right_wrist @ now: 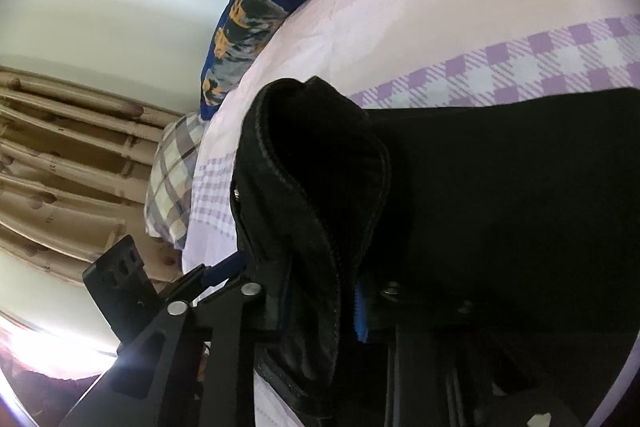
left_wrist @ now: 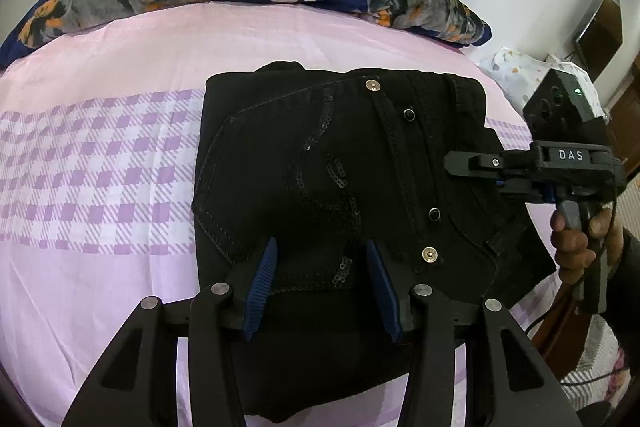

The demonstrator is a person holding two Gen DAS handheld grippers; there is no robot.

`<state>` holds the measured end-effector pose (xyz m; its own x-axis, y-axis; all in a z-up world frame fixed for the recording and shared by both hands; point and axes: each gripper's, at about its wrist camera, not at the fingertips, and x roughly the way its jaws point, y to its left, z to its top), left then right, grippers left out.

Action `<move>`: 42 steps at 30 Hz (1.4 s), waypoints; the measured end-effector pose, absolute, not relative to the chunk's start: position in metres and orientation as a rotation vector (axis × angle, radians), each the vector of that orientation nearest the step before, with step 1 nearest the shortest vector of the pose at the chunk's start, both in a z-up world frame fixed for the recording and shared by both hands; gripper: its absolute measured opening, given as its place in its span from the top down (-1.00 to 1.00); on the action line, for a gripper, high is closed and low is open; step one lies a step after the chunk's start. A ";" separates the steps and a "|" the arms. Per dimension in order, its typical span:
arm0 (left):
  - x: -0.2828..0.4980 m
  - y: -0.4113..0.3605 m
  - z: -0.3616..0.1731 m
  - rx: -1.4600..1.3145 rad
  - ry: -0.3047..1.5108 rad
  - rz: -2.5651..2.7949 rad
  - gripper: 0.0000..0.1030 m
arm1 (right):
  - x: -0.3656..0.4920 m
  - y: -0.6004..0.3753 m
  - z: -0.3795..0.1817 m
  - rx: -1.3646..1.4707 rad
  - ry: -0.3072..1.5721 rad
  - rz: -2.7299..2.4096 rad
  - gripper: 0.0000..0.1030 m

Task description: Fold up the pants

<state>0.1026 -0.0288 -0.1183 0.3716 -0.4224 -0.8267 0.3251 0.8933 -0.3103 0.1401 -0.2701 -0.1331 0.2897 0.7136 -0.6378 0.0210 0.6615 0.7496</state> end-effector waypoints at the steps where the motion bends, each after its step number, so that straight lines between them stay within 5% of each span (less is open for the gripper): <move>1: 0.103 -0.027 -0.117 -0.111 1.094 -0.483 0.07 | 0.138 -0.269 -0.128 0.729 1.194 0.509 0.70; 20: 0.114 -0.017 -0.061 -0.182 0.962 -0.520 0.07 | 0.114 -0.272 -0.006 0.727 1.015 0.449 0.75; 33: 0.103 -0.087 -0.114 0.019 1.110 -0.639 0.07 | 0.082 -0.362 -0.103 0.805 1.109 0.122 0.65; 35: 0.100 -0.088 -0.122 0.037 1.124 -0.635 0.07 | 0.079 -0.365 -0.103 0.817 1.105 0.099 0.46; 42: 0.098 -0.086 -0.125 0.023 1.107 -0.641 0.06 | 0.049 -0.367 -0.075 0.772 1.066 0.081 0.42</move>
<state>0.0977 -0.0859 -0.1249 0.2873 -0.4686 -0.8354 0.4912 0.8208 -0.2915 0.0494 -0.3671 -0.0754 0.5069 0.4150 -0.7555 0.2954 0.7398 0.6045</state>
